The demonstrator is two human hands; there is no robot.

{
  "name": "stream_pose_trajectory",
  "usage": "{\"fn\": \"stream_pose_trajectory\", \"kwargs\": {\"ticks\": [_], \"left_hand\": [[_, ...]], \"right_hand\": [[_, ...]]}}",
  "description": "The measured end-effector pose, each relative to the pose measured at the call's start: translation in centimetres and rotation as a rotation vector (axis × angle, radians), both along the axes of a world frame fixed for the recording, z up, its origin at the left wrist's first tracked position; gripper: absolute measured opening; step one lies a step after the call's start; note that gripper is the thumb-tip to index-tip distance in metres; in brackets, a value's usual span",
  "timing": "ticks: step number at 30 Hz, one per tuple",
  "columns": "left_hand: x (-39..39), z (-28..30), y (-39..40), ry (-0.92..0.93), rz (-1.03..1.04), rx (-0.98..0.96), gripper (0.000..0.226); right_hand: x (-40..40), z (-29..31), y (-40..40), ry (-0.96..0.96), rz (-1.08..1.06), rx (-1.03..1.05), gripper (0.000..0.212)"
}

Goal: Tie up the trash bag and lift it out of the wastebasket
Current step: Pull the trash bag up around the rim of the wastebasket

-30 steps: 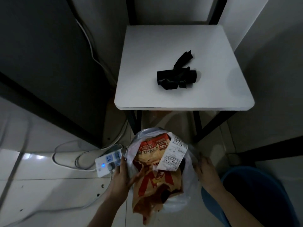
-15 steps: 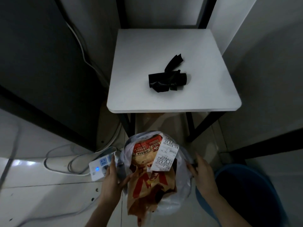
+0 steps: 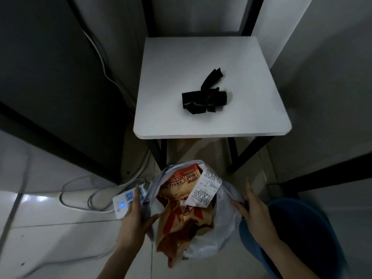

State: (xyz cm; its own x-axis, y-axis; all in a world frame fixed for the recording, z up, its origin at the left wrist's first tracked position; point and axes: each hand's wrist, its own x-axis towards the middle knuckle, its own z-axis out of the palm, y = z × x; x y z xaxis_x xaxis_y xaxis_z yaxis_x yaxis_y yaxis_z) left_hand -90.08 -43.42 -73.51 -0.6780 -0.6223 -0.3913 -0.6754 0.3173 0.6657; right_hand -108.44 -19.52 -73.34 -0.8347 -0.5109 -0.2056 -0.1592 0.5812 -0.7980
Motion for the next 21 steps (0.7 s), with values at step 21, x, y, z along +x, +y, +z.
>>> {"fn": "stream_pose_trajectory", "kwargs": {"ticks": [21], "left_hand": [[0.7,7.8,-1.1,0.012,0.221,-0.032,0.063]], "right_hand": [[-2.3,11.1,0.6,0.213,-0.244,-0.102,0.045]]}}
